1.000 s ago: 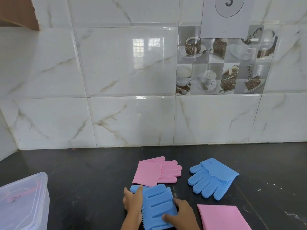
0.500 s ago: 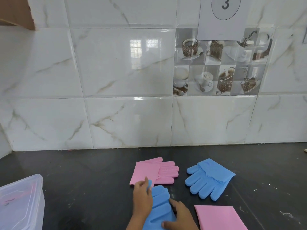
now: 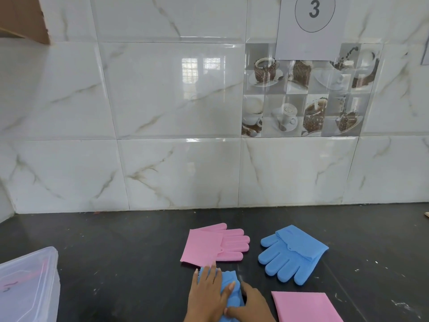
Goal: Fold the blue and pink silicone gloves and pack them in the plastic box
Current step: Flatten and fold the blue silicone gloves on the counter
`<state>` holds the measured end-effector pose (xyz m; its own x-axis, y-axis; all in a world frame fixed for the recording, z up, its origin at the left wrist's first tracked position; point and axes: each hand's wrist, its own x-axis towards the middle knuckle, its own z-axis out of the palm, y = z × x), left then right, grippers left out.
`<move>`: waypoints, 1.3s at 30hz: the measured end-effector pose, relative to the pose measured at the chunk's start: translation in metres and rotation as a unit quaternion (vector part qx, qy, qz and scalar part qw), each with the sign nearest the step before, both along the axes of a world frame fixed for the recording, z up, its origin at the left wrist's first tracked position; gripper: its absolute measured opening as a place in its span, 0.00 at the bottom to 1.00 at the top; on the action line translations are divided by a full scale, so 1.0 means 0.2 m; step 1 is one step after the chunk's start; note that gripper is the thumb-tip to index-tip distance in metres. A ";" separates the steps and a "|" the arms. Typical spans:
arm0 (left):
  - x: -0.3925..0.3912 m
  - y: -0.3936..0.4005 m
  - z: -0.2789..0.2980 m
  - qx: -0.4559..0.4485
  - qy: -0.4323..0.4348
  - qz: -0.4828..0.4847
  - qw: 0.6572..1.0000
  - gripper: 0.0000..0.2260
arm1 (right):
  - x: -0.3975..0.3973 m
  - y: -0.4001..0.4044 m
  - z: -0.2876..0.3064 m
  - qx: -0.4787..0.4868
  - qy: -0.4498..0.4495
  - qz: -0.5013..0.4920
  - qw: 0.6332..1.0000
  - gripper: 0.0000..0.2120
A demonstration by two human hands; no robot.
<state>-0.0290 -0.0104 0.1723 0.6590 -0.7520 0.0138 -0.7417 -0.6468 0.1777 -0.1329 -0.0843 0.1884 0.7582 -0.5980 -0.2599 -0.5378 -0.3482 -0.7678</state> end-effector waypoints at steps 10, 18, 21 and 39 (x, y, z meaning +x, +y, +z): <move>0.01 0.02 -0.24 -0.037 -0.085 -0.022 0.995 0.38 | 0.08 -0.06 -0.04 0.156 0.034 -0.093 0.983 0.28; 0.03 -0.03 -0.09 -0.012 -0.022 0.005 1.000 0.33 | 0.12 0.01 -0.05 0.027 0.008 -0.089 0.996 0.14; 0.03 -0.03 -0.04 0.044 0.050 0.004 0.998 0.27 | 0.13 0.03 -0.03 0.007 0.007 -0.096 0.995 0.09; 0.12 0.05 0.06 -0.189 0.130 0.044 0.972 0.26 | 0.13 -0.14 0.02 -0.010 -0.002 -0.072 0.997 0.27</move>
